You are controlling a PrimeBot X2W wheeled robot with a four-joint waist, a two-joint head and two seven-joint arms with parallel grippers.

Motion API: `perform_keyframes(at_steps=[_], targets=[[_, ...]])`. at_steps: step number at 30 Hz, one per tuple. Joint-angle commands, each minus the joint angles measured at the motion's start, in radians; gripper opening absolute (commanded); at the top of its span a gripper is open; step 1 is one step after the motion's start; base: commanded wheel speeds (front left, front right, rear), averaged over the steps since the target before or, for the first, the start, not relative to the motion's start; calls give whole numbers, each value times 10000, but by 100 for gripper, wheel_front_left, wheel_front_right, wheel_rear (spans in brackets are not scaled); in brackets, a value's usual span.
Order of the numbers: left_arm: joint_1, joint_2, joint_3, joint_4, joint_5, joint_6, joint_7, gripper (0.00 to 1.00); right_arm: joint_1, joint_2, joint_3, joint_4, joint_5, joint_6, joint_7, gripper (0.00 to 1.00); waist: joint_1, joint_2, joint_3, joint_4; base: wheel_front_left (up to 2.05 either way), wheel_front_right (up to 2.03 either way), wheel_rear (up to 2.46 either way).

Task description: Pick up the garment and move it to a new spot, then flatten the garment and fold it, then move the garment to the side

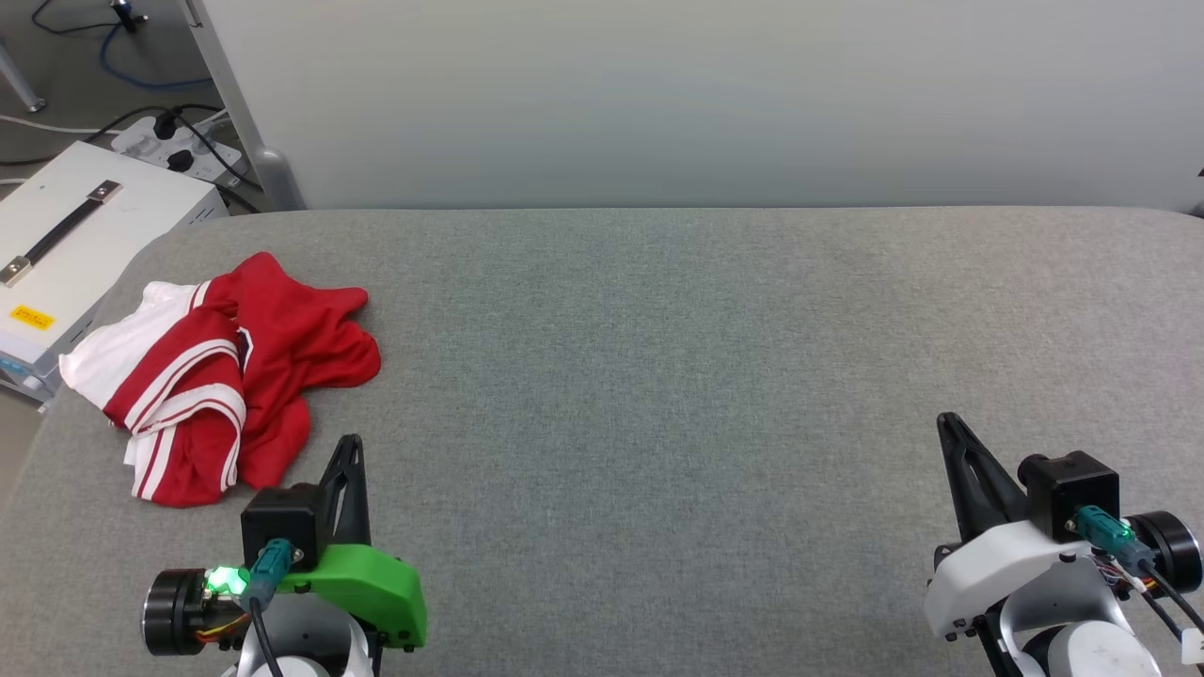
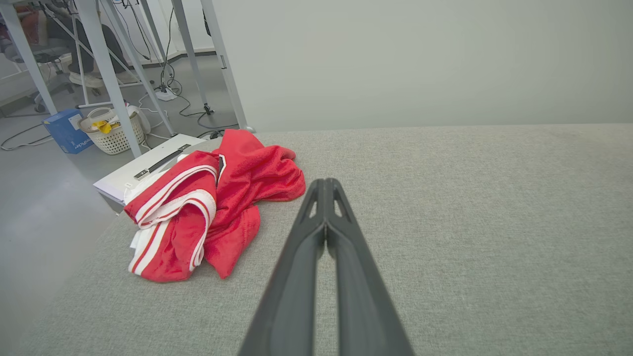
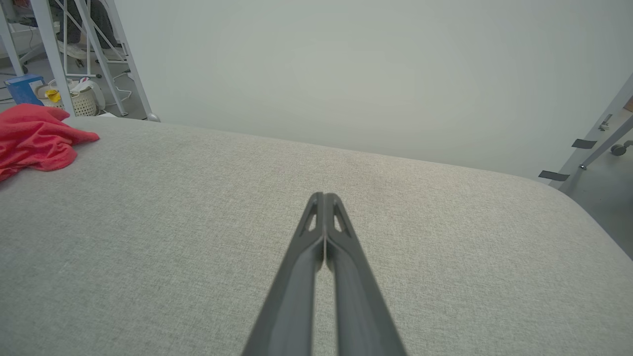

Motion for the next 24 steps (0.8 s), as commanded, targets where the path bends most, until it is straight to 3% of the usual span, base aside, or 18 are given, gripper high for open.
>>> perform_keyframes(at_steps=[1,10,11,24], targets=[[-173,-47,11,-22,97,39,-7,0,106,-4,-18,-45,-95,-7,26,0,0,120,0,0,0,0,0],[-173,-47,11,-22,97,39,-7,0,106,-4,-18,-45,-95,-7,26,0,0,120,0,0,0,0,0],[0,0,0,0,0,0,-1,100,0,0,-1,0,0,0,-1,100,0,0,0,0,0,0,0],[2,-2,42,129,-95,-18,-187,100,-52,0,-89,115,125,-1,-184,100,0,9,17,0,0,0,0]])
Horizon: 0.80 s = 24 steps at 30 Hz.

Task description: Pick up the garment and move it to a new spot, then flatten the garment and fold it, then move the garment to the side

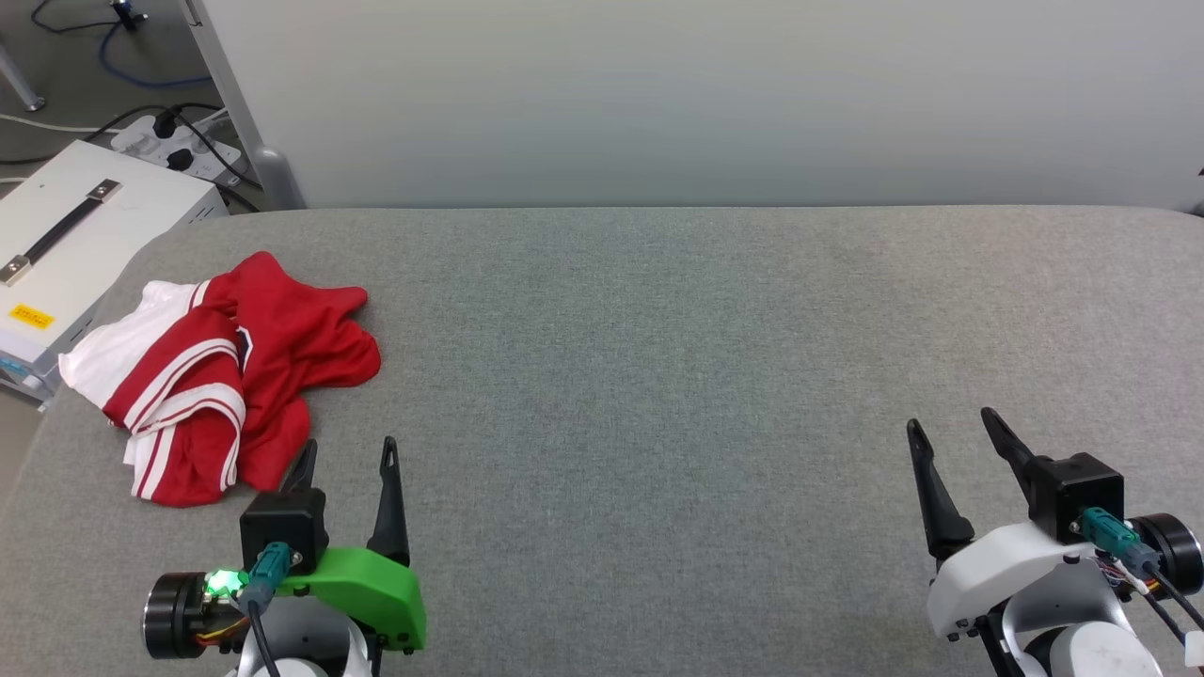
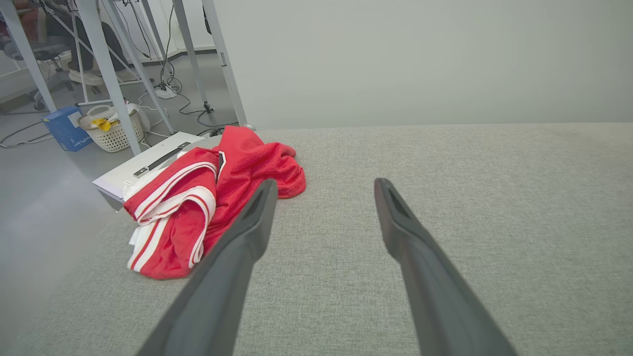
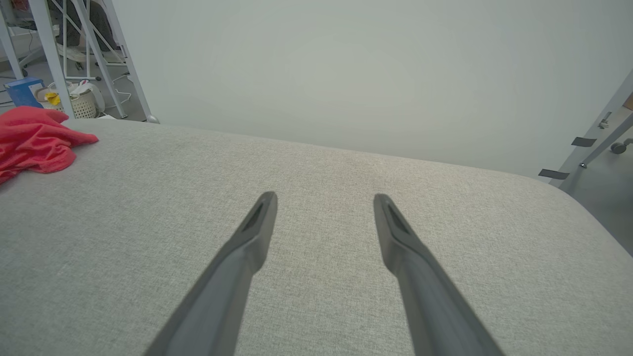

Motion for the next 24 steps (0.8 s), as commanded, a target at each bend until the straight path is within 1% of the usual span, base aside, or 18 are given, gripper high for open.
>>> perform_keyframes(at_steps=[1,14,24], targets=[[-11,-4,26,50,-69,-21,-106,100,-60,-2,-53,56,90,-1,-100,100,0,10,4,0,0,0,0],[-26,-9,62,216,-186,-129,-377,100,-164,-3,-158,216,472,-1,-367,100,0,22,24,-9,0,0,0],[-25,-13,99,111,-308,-219,-583,100,-237,-3,-181,108,667,-2,-571,100,0,31,26,-19,0,0,0]])
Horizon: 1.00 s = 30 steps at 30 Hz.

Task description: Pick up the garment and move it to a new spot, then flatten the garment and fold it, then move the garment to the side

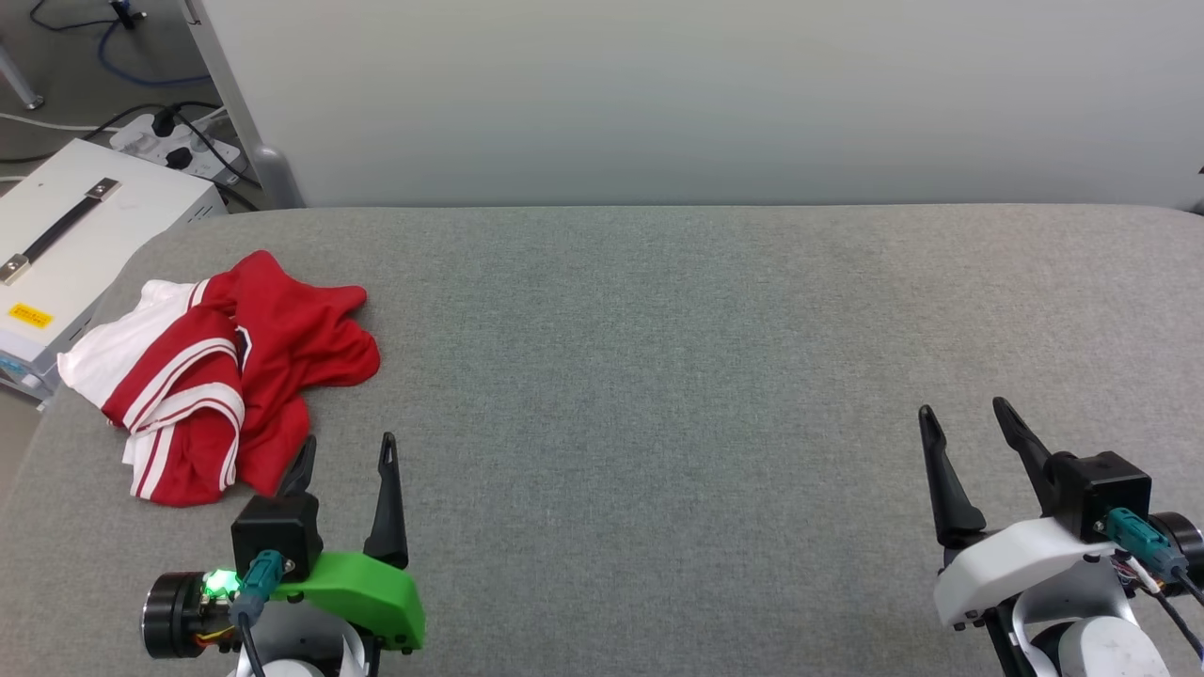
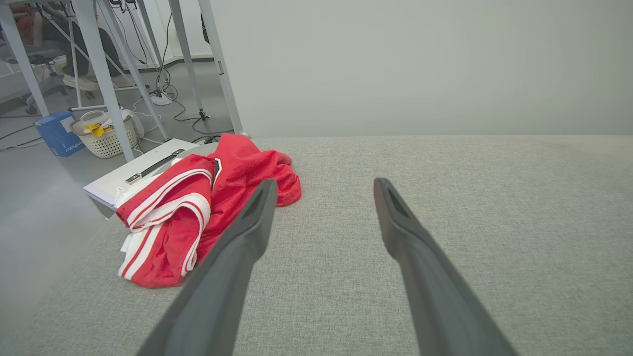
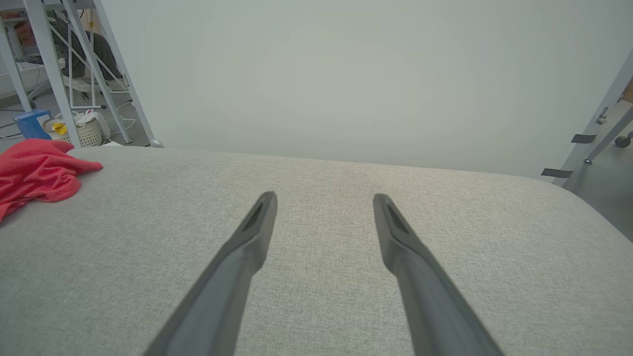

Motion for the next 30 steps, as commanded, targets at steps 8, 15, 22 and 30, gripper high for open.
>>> perform_keyframes(at_steps=[8,15,22,30], targets=[[-5,-16,21,-26,-180,-112,-256,100,-170,-5,-39,-43,67,-2,-272,100,0,39,29,-9,0,0,0],[18,-19,-14,215,-268,-160,-403,100,-177,-6,46,204,-48,-3,-417,100,0,46,43,-18,0,0,0],[-41,-22,-31,381,-335,-217,-550,100,-265,-6,52,250,-28,-3,-562,100,0,53,66,-18,0,0,0],[-55,-25,2,236,-392,-259,-714,100,-307,-6,57,174,21,-4,-725,100,0,60,90,1,0,0,0]])
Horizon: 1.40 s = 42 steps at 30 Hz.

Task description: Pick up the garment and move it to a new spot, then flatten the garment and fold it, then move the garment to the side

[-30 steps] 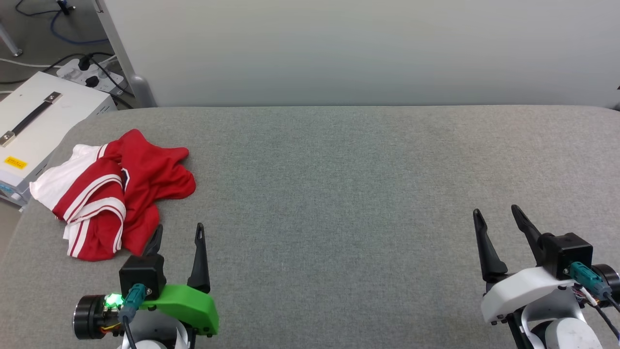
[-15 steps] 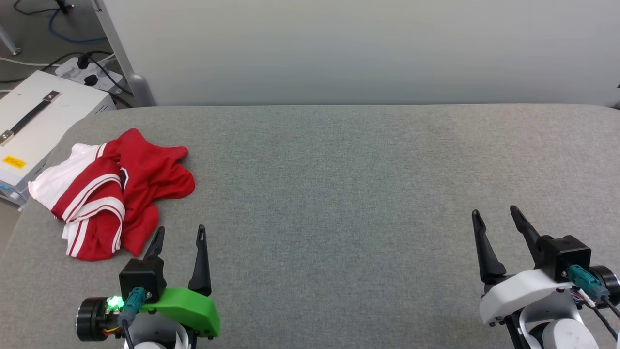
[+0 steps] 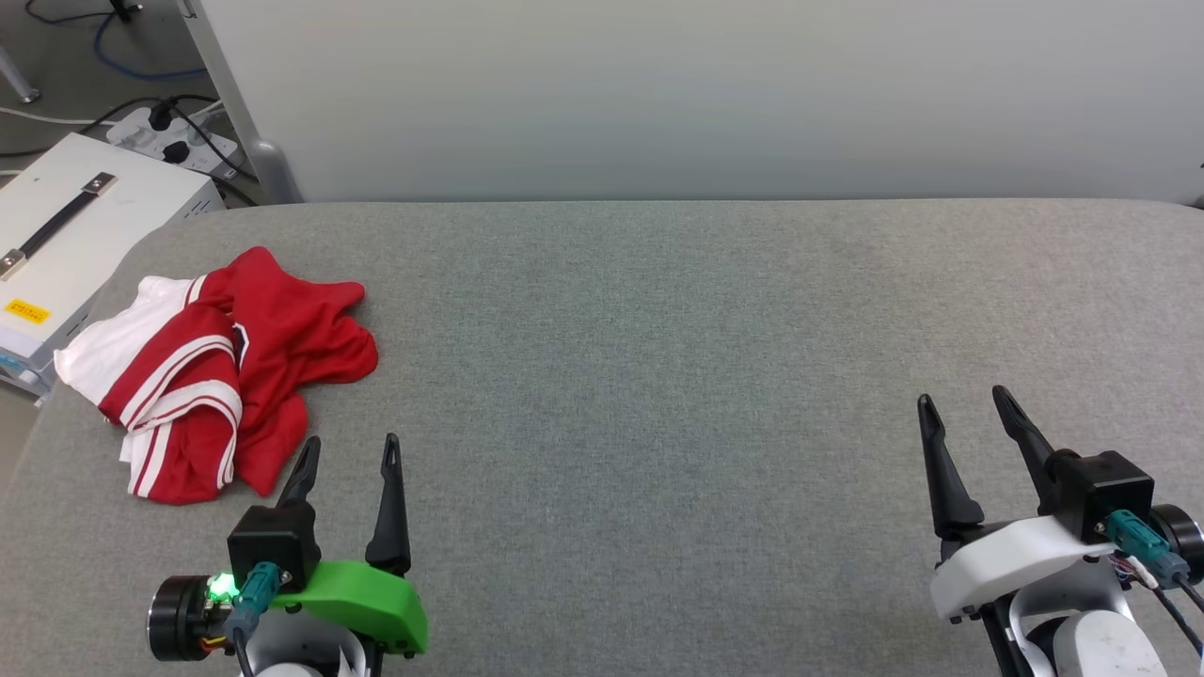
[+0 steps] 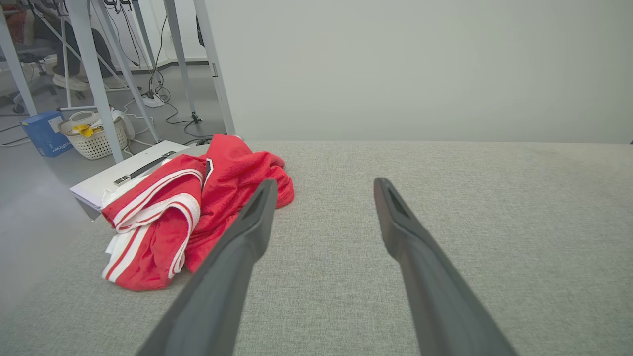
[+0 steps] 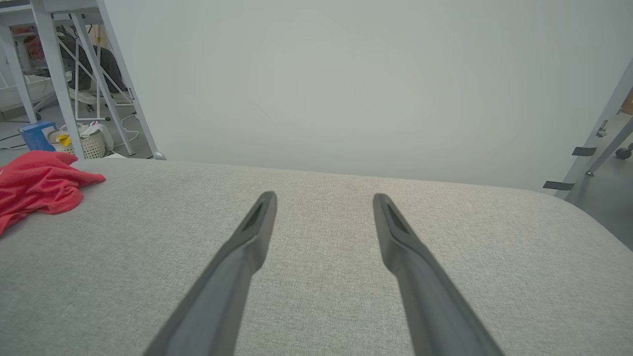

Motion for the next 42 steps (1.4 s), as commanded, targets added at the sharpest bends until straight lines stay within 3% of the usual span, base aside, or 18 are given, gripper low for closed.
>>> perform_keyframes(at_steps=[1,33,42], targets=[[-44,-25,8,-1,-118,-78,-121,100,-136,-8,15,36,21,-4,-139,100,0,61,-2,5,0,0,0],[-24,-37,-161,959,-386,-360,-787,100,-295,-9,114,934,220,-6,-796,100,0,91,-35,-35,0,0,0],[-109,-41,-163,1051,-482,-386,-974,100,-304,-9,164,1039,249,-6,-982,100,0,100,-5,271,0,0,0]])
